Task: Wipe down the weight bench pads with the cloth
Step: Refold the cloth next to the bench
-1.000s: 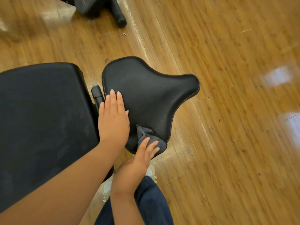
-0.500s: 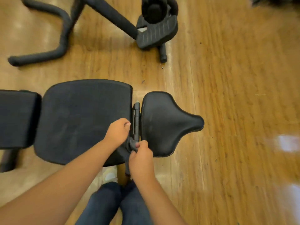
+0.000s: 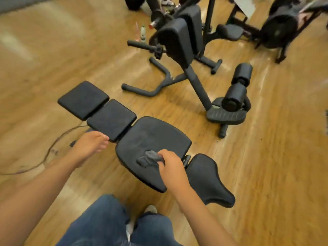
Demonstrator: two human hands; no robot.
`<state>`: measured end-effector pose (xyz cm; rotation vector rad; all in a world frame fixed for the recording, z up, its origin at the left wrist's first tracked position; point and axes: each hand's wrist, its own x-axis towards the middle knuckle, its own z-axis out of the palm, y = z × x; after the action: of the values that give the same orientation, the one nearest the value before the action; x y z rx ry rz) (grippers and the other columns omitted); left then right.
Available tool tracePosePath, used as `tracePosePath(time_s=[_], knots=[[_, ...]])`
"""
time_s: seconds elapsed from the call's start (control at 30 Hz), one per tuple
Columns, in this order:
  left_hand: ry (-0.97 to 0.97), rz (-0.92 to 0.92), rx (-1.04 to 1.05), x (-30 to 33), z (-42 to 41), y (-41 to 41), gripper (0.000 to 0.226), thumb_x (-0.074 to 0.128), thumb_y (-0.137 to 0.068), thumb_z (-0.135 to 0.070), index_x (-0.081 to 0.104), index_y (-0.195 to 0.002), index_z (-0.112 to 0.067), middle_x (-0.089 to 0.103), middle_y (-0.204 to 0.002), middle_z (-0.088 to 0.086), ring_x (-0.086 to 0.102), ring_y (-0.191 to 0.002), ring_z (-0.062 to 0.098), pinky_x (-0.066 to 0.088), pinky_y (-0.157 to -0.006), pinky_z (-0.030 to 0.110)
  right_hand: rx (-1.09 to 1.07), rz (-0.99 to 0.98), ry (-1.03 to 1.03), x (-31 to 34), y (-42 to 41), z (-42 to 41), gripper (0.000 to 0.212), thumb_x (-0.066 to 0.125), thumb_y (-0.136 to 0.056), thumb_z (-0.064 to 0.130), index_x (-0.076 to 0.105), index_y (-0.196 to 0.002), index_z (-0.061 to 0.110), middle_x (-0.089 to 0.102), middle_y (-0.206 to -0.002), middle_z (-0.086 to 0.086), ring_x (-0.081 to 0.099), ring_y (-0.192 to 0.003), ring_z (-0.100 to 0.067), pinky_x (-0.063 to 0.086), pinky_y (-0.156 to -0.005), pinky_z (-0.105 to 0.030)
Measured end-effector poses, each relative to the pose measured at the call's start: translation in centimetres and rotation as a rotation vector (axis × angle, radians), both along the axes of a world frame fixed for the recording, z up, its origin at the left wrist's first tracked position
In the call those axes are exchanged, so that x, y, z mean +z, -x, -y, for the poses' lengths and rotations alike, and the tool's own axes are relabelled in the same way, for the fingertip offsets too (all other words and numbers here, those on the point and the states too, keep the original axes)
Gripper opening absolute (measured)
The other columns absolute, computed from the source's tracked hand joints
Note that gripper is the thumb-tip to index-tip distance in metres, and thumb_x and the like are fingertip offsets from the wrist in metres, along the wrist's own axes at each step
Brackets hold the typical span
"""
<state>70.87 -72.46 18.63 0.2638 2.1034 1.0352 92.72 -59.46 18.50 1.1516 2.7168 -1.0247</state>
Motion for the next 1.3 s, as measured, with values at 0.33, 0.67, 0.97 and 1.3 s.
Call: tracePosePath(time_s=[0.33,0.67,0.97,1.3], knots=[[0.017,-0.128,0.187,2.5,14.0,5.8,0.021,0.055,-0.092,-0.012,0.065,-0.084,0.005,0.066,-0.089,0.026,0.063,-0.084,0.037,0.042,-0.069,0.033,0.178,-0.066,-0.026,2.7,11.5,6.7,0.025,0.054,-0.092,0.022,0.047,-0.069,0.029,0.046,-0.070,0.009,0.047,-0.067,-0.006,0.037,-0.057,-0.017],[-0.025,-0.167,0.429,5.9,28.7,20.5,0.017,0.053,-0.093,-0.015,0.064,-0.082,-0.009,0.068,-0.086,0.010,0.066,-0.084,0.026,0.047,-0.078,0.035,0.301,-0.289,-0.049,4.4,28.3,18.1,0.006,0.062,-0.087,0.018,0.063,-0.093,0.020,0.056,-0.085,0.012,0.052,-0.081,-0.002,0.039,-0.071,-0.007],[-0.148,-0.206,0.449,7.7,29.4,32.7,0.020,0.048,-0.095,-0.017,0.064,-0.102,-0.007,0.066,-0.096,0.005,0.063,-0.091,0.020,0.048,-0.076,0.031,0.223,-0.350,0.078,7.4,40.4,19.5,0.012,0.068,-0.082,0.011,0.066,-0.082,0.023,0.061,-0.085,0.012,0.055,-0.085,0.001,0.045,-0.071,-0.013],[-0.110,-0.311,0.456,7.4,28.4,49.8,0.014,0.055,-0.092,-0.015,0.066,-0.085,-0.011,0.068,-0.086,0.009,0.063,-0.077,0.016,0.044,-0.066,0.020,0.295,-0.251,0.073,7.9,60.0,16.9,0.008,0.064,-0.086,0.020,0.062,-0.084,0.013,0.058,-0.082,-0.002,0.055,-0.079,-0.010,0.049,-0.069,-0.029]])
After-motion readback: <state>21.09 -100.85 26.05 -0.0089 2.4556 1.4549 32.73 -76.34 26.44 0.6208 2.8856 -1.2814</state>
